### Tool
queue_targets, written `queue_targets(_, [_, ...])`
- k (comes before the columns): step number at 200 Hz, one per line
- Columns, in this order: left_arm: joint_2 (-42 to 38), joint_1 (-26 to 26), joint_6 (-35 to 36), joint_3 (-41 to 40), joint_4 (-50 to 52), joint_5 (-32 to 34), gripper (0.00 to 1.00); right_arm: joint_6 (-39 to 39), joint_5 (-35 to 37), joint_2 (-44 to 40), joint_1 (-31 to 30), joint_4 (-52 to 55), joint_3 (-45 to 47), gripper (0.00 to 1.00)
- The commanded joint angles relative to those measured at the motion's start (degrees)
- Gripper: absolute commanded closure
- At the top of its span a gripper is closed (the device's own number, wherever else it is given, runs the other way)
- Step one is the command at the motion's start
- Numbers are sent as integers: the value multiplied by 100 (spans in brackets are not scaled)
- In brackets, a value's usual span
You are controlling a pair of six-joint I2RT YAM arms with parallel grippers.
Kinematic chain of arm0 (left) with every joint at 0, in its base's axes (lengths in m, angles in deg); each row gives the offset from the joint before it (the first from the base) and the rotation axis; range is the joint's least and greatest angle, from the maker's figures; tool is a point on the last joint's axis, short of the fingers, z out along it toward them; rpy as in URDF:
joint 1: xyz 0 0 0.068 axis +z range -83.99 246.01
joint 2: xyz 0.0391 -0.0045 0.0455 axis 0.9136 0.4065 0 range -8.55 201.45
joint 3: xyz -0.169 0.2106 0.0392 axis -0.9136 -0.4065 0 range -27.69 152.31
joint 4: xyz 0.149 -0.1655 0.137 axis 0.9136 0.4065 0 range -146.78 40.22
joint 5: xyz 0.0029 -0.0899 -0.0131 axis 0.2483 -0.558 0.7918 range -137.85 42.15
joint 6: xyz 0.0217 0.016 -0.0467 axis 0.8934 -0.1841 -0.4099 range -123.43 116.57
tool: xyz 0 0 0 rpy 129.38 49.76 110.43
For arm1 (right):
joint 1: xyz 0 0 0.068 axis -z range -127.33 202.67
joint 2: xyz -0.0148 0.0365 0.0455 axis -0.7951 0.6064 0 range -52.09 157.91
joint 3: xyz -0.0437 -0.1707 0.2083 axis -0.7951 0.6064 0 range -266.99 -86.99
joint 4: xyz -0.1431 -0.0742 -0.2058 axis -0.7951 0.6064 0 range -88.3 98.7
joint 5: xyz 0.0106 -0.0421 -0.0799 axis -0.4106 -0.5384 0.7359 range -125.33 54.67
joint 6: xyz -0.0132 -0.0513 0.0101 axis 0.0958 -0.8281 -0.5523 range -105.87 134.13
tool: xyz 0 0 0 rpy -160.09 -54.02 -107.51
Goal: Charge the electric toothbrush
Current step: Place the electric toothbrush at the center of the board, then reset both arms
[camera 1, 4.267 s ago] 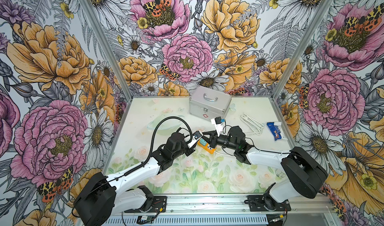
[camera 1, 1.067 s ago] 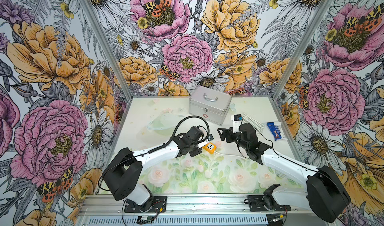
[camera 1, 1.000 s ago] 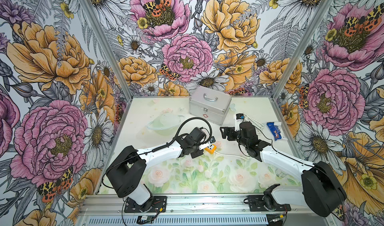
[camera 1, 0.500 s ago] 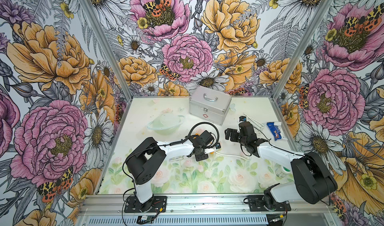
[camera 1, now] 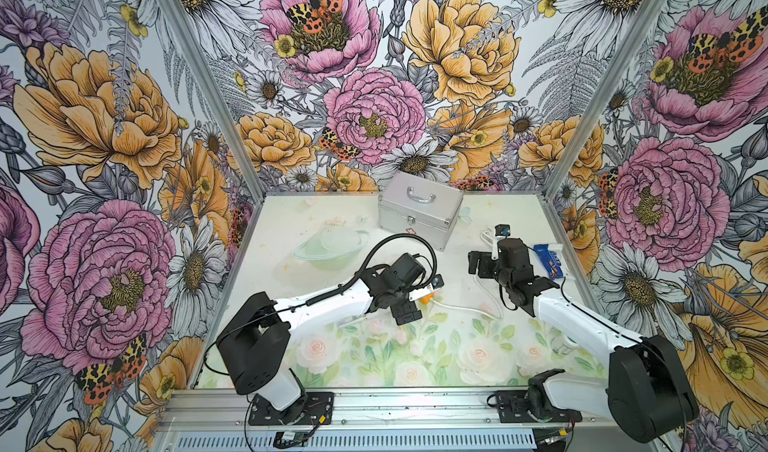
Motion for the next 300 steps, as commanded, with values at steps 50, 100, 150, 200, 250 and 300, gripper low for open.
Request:
queue_targets(50, [-2396,1941,-2066,-1343,-1485,1234,1,-885,465,17,1204,-1721,962,0])
queue_targets(100, [-3446,3364,-2206,-2983,-3375,767,2,-1299,418,521,1304,-4469,1866,0])
queue_targets(150, [-2877,4290,-2318,-3666,-4710,118,1,-1315,60,1762,1461,-5690,1776,0])
queue_targets(200, [-1369,4696,-2093,-4102,-6924,-149,1,-1262,-15,1707,1479,-5322,1649,0])
queue_targets(250, [-153,5266,-2511,-3529,-7277,-803,1,-1250,-41,1698,1502,-5294,1648,0])
queue_targets(300, [183,5239,-2489,-4120,-8702,-776,1,-1254,-46,1699,1501,-5286,1648,0])
